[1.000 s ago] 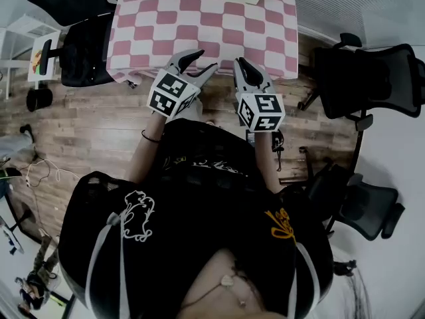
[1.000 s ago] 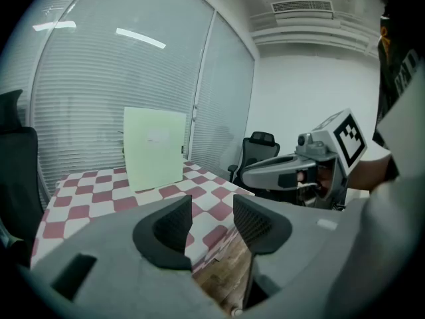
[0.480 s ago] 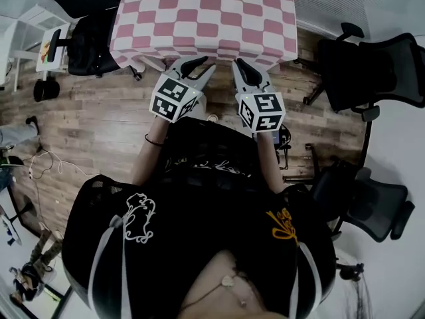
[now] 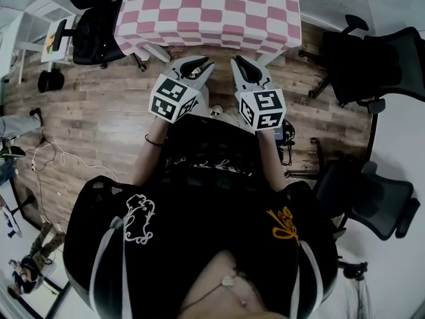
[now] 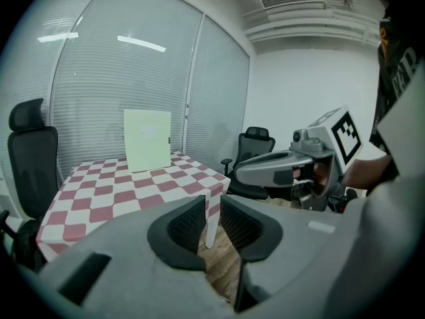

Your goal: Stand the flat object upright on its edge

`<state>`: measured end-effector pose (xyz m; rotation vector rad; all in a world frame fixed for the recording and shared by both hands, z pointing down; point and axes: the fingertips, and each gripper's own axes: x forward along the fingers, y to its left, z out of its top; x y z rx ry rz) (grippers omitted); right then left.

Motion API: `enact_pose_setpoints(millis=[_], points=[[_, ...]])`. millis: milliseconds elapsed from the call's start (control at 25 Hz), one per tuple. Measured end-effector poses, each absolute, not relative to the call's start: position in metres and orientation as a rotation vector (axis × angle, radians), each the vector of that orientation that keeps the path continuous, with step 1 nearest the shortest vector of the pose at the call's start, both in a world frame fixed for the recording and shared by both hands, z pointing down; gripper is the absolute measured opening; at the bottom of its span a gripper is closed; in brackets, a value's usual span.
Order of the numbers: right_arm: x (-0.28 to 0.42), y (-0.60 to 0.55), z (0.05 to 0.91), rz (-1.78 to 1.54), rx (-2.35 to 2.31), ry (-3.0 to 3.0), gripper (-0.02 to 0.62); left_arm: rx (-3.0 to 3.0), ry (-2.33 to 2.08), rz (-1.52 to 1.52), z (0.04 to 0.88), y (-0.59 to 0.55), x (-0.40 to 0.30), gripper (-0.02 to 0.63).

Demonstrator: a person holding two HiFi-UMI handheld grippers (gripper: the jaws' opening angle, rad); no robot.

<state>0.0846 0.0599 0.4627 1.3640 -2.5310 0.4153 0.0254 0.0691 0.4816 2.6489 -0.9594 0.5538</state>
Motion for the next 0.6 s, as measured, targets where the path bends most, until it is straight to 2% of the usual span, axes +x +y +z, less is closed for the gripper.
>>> enact_pose_setpoints(millis=[600], points=[[0.088, 0.086, 0.464, 0.394, 1.388, -2.525, 0.038, 2.659, -0.936, 0.597, 0.487, 0.098, 0.027, 0.072]])
